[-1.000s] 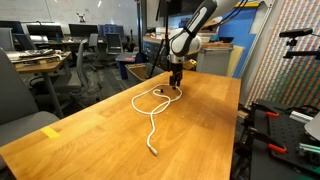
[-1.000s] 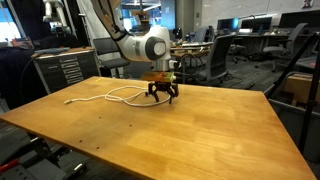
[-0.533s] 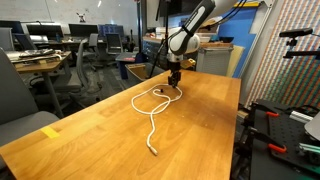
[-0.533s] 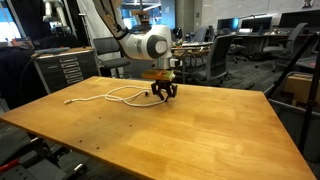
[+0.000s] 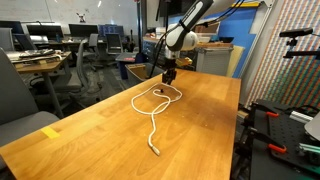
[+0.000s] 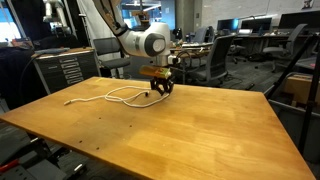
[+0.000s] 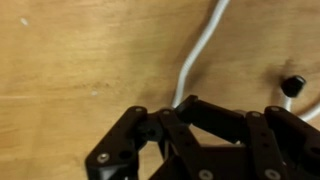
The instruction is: Tie a loose knot using the cable
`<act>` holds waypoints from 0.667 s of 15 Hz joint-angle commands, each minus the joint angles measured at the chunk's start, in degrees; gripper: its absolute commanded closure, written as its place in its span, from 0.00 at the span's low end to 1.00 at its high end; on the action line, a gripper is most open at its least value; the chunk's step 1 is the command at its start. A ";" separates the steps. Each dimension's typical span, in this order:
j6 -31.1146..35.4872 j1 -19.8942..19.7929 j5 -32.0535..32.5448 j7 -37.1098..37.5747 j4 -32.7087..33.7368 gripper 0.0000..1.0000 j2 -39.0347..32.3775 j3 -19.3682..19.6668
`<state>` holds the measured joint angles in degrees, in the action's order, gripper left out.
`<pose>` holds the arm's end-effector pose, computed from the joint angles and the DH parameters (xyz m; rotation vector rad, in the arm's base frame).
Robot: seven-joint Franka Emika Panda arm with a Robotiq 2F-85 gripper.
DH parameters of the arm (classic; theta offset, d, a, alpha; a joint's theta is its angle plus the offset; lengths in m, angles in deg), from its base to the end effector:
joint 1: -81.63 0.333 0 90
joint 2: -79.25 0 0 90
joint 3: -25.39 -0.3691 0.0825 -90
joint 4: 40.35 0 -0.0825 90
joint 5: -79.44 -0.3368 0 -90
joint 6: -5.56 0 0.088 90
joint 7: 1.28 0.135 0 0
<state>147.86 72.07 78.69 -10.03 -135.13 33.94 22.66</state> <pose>0.6875 -0.0874 0.1975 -3.1047 -0.0132 -0.0692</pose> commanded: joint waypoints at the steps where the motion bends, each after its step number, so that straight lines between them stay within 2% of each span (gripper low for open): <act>1: 3.91 -0.92 -5.81 -2.59 -3.71 0.99 6.21 -4.82; 4: 6.54 0.81 -7.30 -4.63 -5.32 0.98 9.23 -7.46; 5: 6.84 2.60 -5.27 -3.55 -5.25 0.74 9.49 -6.08; 7: 6.08 6.42 0.67 -2.00 -5.61 0.71 10.10 -1.72; 8: 6.25 7.89 3.60 -1.42 -6.04 0.63 10.24 0.18; 9: 4.35 5.82 -0.49 -2.34 -3.56 0.81 8.52 -2.95; 10: 4.44 6.81 1.33 -2.04 -3.92 0.72 8.56 -1.62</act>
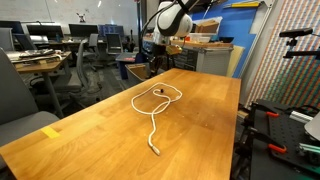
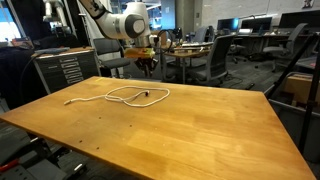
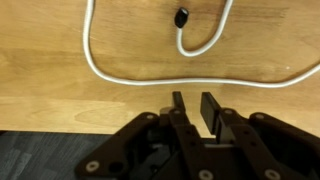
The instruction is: Tie a loose knot using the cable
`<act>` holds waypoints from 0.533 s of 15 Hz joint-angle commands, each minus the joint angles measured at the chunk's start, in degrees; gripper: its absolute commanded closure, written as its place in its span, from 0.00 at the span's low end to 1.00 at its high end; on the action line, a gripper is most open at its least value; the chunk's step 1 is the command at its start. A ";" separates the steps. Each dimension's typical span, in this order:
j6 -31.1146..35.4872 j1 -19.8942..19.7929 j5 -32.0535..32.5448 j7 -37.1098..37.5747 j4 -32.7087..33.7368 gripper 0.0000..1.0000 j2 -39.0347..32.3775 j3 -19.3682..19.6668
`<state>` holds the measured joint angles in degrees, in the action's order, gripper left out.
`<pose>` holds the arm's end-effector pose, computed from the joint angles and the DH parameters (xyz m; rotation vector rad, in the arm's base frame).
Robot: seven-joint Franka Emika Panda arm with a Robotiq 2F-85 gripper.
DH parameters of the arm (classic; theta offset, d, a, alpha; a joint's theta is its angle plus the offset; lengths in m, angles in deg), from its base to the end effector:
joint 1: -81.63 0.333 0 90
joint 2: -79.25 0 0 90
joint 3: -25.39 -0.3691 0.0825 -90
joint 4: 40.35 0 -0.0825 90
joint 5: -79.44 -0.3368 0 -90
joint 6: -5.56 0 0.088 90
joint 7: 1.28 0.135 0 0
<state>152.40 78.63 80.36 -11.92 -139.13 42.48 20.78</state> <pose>0.6945 0.0109 0.2826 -3.0889 -0.3187 -0.3138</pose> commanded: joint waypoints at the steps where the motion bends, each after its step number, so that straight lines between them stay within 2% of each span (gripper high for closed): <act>1: 0.69 0.91 0.73 0.36 -0.34 0.40 -0.03 1.36; 3: -1.79 -0.05 -0.82 0.63 -0.02 0.37 -0.49 0.99; 5: -4.59 -0.82 -1.59 0.48 0.46 0.22 -1.28 1.07; 8: -6.18 0.13 0.34 4.15 1.16 0.01 -3.21 4.52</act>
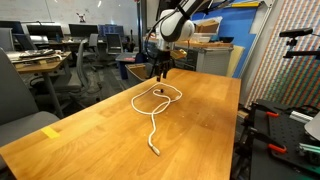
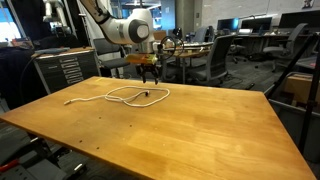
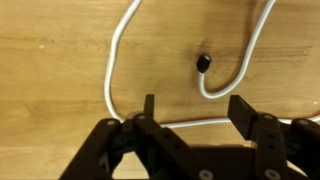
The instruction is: Tie a loose knot using the cable
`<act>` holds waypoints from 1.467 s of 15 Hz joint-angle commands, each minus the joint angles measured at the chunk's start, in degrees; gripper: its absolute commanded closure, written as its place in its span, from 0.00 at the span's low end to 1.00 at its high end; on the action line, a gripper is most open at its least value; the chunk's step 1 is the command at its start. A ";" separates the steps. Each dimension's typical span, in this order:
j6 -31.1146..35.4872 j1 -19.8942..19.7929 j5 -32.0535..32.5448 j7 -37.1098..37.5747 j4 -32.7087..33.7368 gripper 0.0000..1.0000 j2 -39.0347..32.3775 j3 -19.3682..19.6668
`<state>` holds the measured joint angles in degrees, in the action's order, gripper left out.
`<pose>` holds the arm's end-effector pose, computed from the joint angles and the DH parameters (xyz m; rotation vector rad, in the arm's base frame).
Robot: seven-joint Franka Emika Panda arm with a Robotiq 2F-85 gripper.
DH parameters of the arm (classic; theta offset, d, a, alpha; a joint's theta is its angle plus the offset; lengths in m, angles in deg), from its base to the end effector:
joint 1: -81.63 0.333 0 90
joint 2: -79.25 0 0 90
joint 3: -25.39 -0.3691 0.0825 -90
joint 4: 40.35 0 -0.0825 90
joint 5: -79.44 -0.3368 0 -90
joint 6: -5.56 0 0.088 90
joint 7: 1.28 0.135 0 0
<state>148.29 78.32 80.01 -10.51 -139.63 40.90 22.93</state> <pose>0.6812 -0.0144 0.2517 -3.1184 -0.2241 -0.1424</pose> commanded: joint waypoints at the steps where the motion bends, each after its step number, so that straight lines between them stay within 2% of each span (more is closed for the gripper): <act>1: -2.41 0.56 1.14 3.60 1.83 0.00 -2.18 3.34; 7: -3.36 0.80 0.60 8.26 3.63 0.00 -6.48 5.54; 8: -3.28 0.92 0.58 9.56 4.02 0.07 -7.25 5.89; 9: -3.36 0.83 0.38 10.44 4.42 0.23 -7.86 5.95; 11: -3.35 0.80 0.28 11.96 5.23 0.41 -8.93 6.22; 14: -4.08 0.78 0.10 13.71 6.07 0.63 -8.85 6.45; 17: -4.38 0.82 0.00 14.87 6.58 0.67 -8.76 6.47; 19: -4.72 0.87 -0.06 15.52 6.84 0.63 -8.84 6.50; 22: -4.77 0.90 -0.22 16.24 6.90 0.65 -8.84 6.36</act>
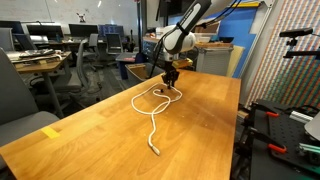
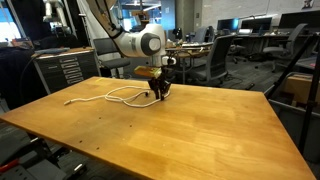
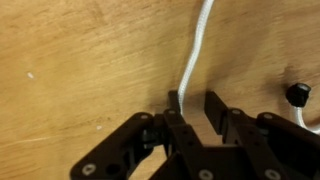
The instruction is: Tie a loose knot using the cable
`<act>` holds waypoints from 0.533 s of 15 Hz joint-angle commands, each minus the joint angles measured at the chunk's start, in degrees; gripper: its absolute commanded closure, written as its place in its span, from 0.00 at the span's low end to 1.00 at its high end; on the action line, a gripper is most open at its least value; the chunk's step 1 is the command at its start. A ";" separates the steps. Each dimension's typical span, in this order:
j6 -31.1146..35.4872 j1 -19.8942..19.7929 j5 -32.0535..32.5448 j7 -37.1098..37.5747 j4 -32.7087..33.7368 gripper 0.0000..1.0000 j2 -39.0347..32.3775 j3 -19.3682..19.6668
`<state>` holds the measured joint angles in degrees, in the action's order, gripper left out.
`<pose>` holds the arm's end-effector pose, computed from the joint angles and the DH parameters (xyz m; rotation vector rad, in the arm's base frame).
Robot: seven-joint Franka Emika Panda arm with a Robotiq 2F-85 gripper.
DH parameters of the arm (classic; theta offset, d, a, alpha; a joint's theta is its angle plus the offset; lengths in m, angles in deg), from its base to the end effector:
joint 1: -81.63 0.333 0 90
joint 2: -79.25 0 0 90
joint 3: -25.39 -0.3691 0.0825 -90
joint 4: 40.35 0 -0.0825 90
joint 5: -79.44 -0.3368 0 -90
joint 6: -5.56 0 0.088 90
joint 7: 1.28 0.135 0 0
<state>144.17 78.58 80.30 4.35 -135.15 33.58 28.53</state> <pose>0.6799 -0.0685 0.1875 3.0798 -0.2764 -0.0491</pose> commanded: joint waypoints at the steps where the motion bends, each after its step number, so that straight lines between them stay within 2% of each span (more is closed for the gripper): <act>1: -0.63 0.65 -0.55 1.58 2.43 0.63 -1.52 0.74; 2: -0.61 0.65 -0.60 1.72 2.45 0.67 -1.52 0.71; 3: -0.54 0.70 -0.47 1.73 2.39 0.88 -1.51 0.75; 4: -0.03 0.89 -0.12 1.71 2.24 0.92 -1.50 0.90; 5: -0.39 0.85 -0.16 1.54 2.20 0.92 -1.44 0.80; 6: 0.04 1.06 0.00 1.61 2.10 0.99 -1.39 0.86; 8: 0.38 1.27 0.15 1.67 2.20 1.00 -1.43 1.03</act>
<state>144.21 79.04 80.28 5.14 -134.90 33.47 28.50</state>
